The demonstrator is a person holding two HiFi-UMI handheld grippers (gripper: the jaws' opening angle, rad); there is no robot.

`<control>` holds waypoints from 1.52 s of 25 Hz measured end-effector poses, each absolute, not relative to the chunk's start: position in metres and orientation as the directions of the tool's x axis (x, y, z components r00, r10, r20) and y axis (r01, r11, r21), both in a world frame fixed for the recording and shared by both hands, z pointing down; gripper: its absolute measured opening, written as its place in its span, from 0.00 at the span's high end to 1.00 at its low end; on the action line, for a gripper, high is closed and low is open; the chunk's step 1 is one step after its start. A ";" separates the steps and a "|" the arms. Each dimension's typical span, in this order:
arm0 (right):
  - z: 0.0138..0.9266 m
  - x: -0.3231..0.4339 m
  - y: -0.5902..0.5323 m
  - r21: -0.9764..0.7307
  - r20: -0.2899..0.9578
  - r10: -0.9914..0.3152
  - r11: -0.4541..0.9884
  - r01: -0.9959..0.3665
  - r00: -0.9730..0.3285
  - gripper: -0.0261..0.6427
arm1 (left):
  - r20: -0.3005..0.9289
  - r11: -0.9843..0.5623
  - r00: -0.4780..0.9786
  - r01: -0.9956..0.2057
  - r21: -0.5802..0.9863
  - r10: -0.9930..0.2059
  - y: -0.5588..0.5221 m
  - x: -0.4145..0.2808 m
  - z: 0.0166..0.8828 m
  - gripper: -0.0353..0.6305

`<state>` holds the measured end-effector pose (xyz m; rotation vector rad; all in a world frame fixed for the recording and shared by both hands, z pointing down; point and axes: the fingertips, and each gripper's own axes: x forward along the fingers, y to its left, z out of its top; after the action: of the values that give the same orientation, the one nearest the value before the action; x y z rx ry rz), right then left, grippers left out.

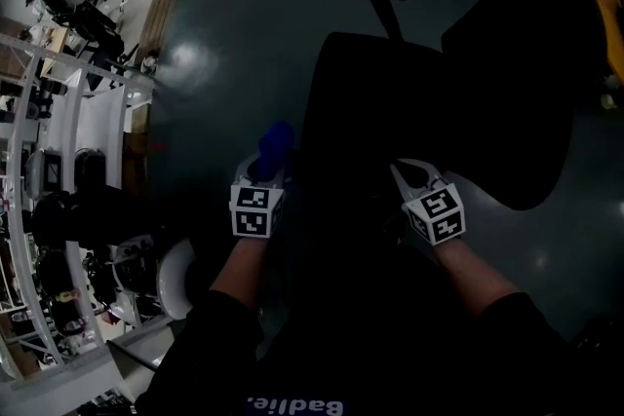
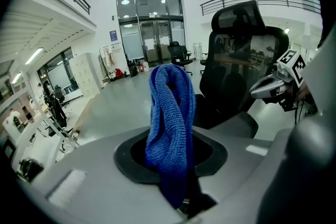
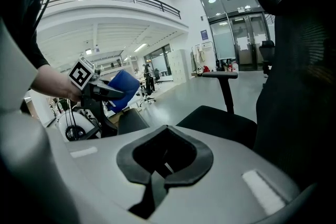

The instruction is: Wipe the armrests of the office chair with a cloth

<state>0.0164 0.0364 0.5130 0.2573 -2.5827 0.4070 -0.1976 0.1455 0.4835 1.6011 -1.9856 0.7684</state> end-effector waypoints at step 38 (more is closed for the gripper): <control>0.551 0.035 0.071 -0.281 0.595 -0.249 0.826 -0.488 -0.764 0.96 | 0.749 -0.321 0.136 -0.941 -0.107 -0.648 0.070 -0.089 0.519 0.76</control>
<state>0.0350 0.0710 0.5510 0.5412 -2.4542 0.5771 -0.0893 0.0696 0.5186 2.0298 -1.5279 1.0187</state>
